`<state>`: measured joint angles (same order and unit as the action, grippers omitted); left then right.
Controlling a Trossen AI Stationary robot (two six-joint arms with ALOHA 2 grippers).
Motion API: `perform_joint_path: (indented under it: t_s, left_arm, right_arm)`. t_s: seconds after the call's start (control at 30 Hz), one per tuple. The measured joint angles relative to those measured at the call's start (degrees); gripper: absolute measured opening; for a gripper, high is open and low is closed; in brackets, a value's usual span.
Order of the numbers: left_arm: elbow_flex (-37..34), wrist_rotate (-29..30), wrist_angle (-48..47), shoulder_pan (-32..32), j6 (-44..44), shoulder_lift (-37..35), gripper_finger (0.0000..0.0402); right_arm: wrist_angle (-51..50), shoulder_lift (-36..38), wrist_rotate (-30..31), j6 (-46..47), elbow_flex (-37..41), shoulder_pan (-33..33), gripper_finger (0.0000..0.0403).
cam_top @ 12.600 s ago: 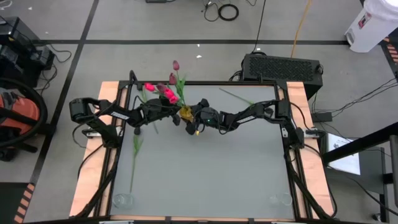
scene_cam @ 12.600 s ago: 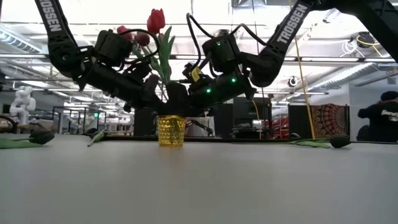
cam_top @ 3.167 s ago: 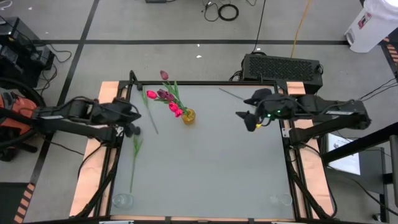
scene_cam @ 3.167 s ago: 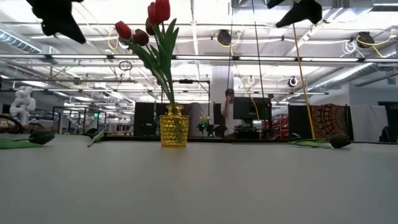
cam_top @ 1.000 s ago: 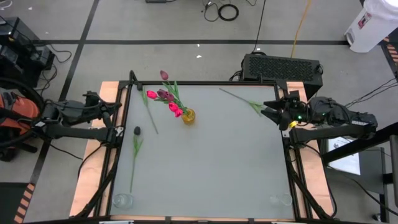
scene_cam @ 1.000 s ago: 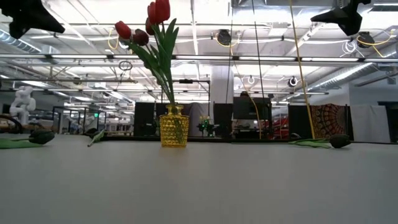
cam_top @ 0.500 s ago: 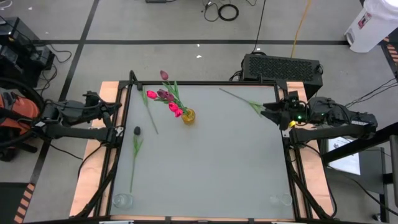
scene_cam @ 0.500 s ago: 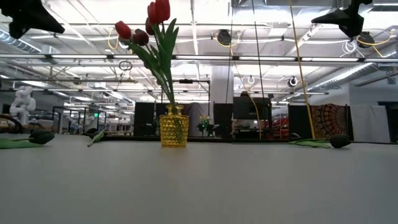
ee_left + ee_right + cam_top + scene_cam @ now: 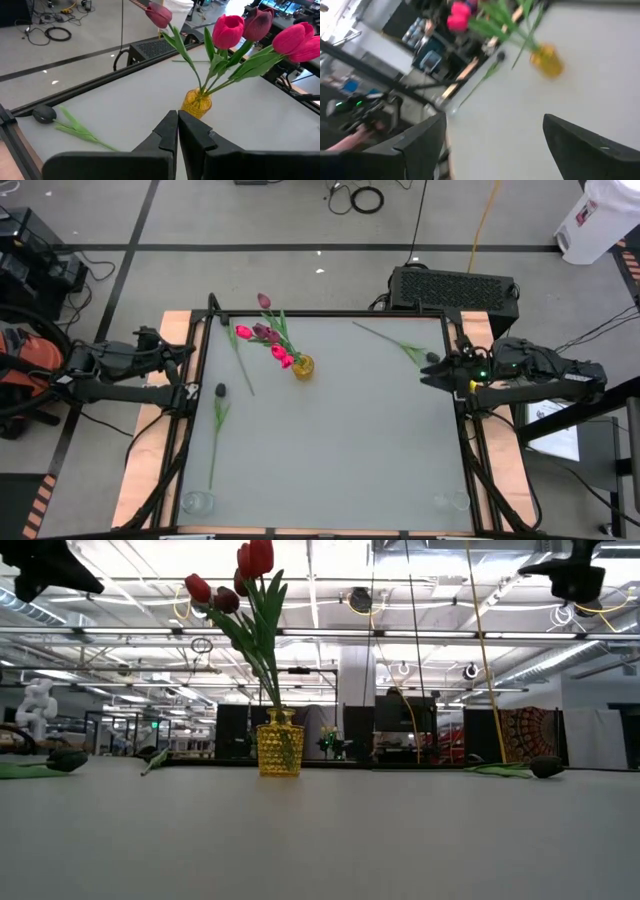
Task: Sort flowers into vase by color
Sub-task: Move the right transparent vase to the center
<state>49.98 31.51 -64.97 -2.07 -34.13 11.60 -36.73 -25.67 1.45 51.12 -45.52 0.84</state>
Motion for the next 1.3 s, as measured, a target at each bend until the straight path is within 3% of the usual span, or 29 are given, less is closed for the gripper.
perform_joint_path:
  t_s: [0.2,0.33,0.77,0.9,1.3]
  left_arm:
    - [0.0,0.0,0.0,0.0,0.0,0.0,0.002]
    - [0.0,0.0,0.0,0.0,0.0,0.0,0.002]
    - [0.0,0.1,0.0,0.0,0.0,0.0,0.002]
    - [0.0,0.1,0.0,0.0,0.0,0.0,0.002]
    - [0.0,0.2,0.0,0.0,0.0,0.0,0.002]
  right_arm:
    - [-3.4,-0.2,-8.7,7.1,-1.1,0.0,0.0325]
    - [-10.3,-2.3,-10.5,7.6,-6.1,0.0,0.0325]
    - [-43.8,-22.9,-12.5,0.2,-38.9,1.0,0.0325]
    - [-49.8,-28.4,-13.8,0.3,-43.8,4.8,0.0325]
    - [-50.4,-37.3,-10.9,0.5,-44.2,23.2,0.0325]
